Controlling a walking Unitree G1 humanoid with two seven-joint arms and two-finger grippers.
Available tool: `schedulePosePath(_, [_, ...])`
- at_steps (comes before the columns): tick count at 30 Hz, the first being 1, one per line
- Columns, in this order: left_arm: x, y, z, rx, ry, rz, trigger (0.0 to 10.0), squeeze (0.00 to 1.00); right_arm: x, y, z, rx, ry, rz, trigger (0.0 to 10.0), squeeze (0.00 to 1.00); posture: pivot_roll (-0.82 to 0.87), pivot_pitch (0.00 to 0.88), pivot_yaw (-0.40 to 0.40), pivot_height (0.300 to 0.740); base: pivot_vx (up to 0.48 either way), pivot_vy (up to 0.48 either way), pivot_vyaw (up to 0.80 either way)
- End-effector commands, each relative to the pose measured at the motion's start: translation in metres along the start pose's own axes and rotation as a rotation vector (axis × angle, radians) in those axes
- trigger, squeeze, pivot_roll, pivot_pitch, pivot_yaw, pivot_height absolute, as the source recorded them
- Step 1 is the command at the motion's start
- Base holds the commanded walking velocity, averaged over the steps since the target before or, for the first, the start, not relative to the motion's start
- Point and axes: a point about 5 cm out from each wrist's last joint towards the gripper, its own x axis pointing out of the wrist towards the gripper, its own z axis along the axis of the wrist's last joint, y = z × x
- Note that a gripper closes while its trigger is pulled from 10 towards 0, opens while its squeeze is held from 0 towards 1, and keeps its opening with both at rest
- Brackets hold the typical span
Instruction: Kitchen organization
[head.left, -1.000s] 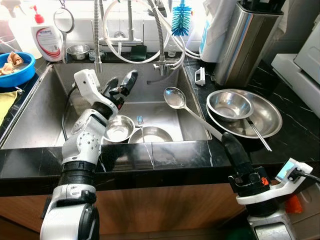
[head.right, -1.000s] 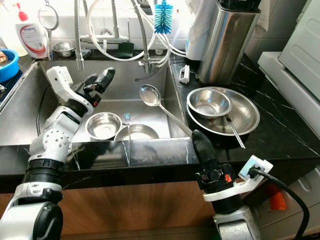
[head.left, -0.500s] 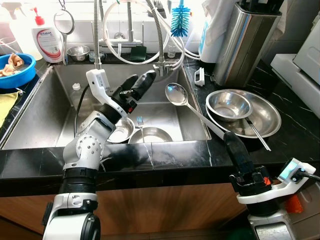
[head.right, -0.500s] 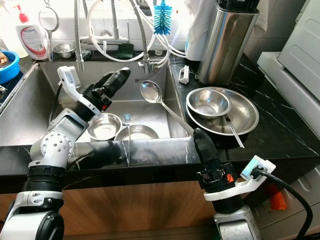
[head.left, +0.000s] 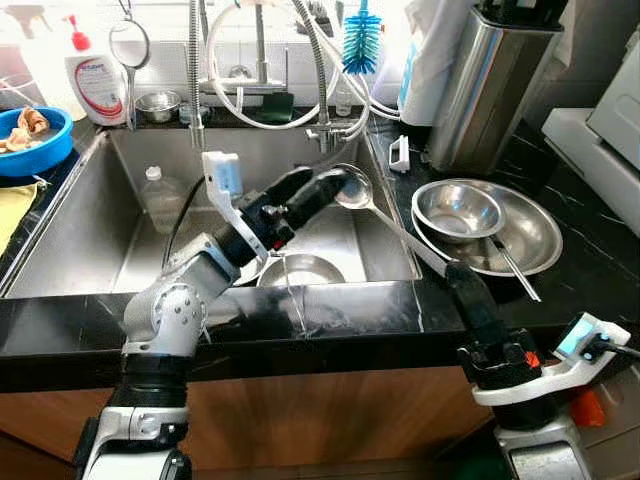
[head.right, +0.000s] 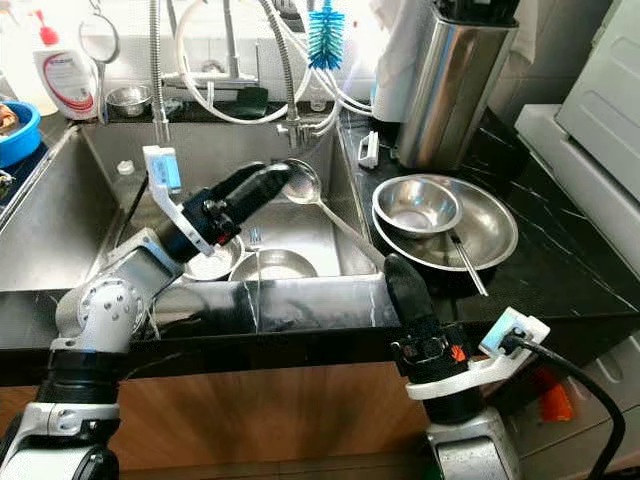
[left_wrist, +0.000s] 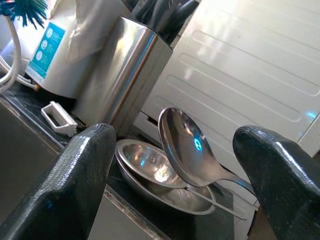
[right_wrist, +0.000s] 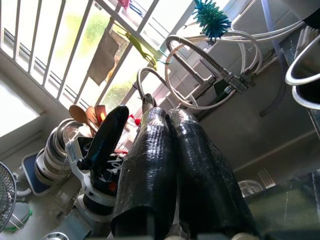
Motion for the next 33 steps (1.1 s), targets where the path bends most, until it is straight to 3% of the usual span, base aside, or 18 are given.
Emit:
schedulePosePath(1, [0.0016,-0.0046,0.0013,0.015,0.011,-0.026,10.0,0.0,0.0007,0.0002,0.0009,-0.002,-0.004,0.002,10.0,0.0,0.0,0.043,-0.029,0.74,0.0,0.0,0.0])
schedulePosePath(2, [0.0018,-0.0044,0.0007,0.019,0.015,-0.024,9.2,0.0,0.0009,0.0008,0.0006,0.0,-0.002,0.007,10.0,0.0,0.0,0.043,-0.029,0.74,0.0,0.0,0.0])
schedulePosePath(3, [0.0019,-0.0044,0.0006,0.019,0.015,-0.023,9.2,0.0,0.001,0.0011,0.0004,0.001,0.0,0.009,10.0,0.0,0.0,0.043,-0.029,0.74,0.0,0.0,0.0])
schedulePosePath(4, [0.002,-0.0042,0.0006,0.017,0.015,-0.023,4.9,0.0,0.0012,0.002,0.0001,0.005,0.001,0.015,10.0,0.0,0.0,0.043,-0.029,0.74,0.0,0.0,0.0])
schedulePosePath(5, [0.0021,-0.0042,0.0007,0.016,0.015,-0.022,3.0,0.0,0.0013,0.0022,0.0001,0.005,0.002,0.017,10.0,0.0,0.0,0.043,-0.029,0.74,0.0,0.0,0.0])
schedulePosePath(6, [0.002,-0.0042,0.0008,0.016,0.016,-0.022,3.0,0.0,0.0013,0.0022,0.0,0.005,0.002,0.016,10.0,0.0,0.0,0.043,-0.029,0.74,0.0,0.0,0.0])
schedulePosePath(7, [0.0022,-0.0041,0.0009,0.016,0.015,-0.021,0.8,0.0,0.0013,0.0021,0.0001,0.006,0.002,0.016,10.0,0.0,0.0,0.046,-0.028,0.74,0.0,0.0,0.0])
schedulePosePath(8, [0.0022,-0.0041,0.0012,0.017,0.014,-0.018,0.0,0.0,0.0014,0.0021,-0.0003,0.005,0.006,0.016,10.0,0.0,0.0,0.046,-0.028,0.74,0.0,0.0,0.0])
schedulePosePath(33, [0.0034,-0.0055,0.0019,0.007,0.001,-0.017,0.0,0.0,0.0018,0.0046,-0.0044,0.001,0.039,0.037,10.0,0.0,0.0,0.047,-0.029,0.74,0.0,0.0,0.0])
